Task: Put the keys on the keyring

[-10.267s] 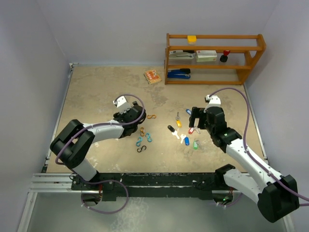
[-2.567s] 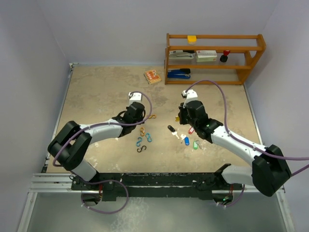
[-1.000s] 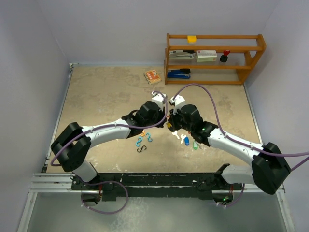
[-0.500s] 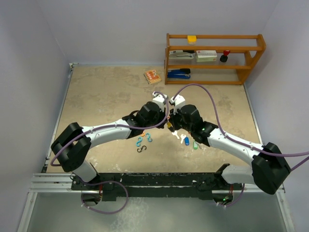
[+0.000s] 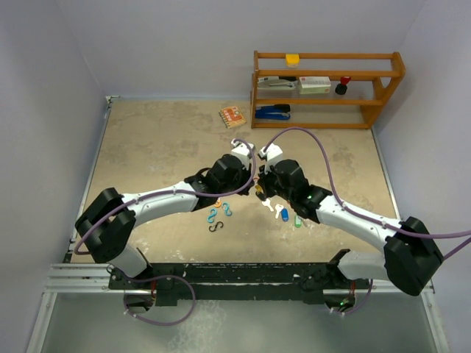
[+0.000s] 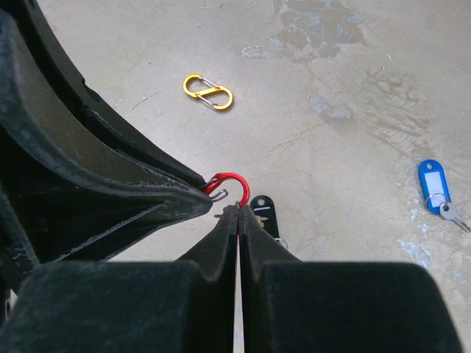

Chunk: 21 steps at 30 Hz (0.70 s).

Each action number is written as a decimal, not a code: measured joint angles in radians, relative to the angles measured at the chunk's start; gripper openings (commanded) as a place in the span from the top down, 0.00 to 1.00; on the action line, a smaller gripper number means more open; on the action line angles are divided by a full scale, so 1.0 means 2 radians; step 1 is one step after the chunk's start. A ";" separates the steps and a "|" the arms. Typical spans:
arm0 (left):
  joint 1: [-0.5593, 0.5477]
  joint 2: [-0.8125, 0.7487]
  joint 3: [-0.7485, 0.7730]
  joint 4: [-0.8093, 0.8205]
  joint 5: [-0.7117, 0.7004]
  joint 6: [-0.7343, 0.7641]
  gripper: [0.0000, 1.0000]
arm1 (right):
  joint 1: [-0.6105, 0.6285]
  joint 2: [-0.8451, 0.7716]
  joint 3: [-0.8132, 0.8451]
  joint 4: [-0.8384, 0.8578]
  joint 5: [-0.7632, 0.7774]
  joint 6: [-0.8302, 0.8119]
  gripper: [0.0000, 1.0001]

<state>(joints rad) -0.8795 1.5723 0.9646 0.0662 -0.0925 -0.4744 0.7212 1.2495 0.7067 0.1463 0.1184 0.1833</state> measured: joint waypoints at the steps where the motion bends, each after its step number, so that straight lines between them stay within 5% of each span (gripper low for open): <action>1: 0.000 -0.001 0.000 -0.002 0.000 0.000 1.00 | 0.000 0.000 0.000 0.000 0.003 0.000 0.92; 3: 0.000 -0.005 -0.002 -0.004 0.000 0.000 1.00 | 0.002 0.000 0.000 0.001 0.012 0.001 0.85; 9: 0.000 -0.017 -0.007 -0.010 0.005 0.000 1.00 | 0.001 -0.005 0.000 -0.002 0.060 0.010 0.35; 14: -0.001 -0.018 -0.007 -0.012 0.004 0.000 1.00 | 0.001 -0.045 -0.004 -0.006 0.103 0.021 0.24; 21: -0.002 -0.018 -0.007 -0.020 -0.037 -0.001 1.00 | 0.001 -0.115 -0.022 -0.007 0.133 0.030 0.22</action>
<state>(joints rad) -0.8841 1.5364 0.9512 0.0254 -0.1661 -0.4770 0.7227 1.0191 0.6628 0.1326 0.3843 0.2432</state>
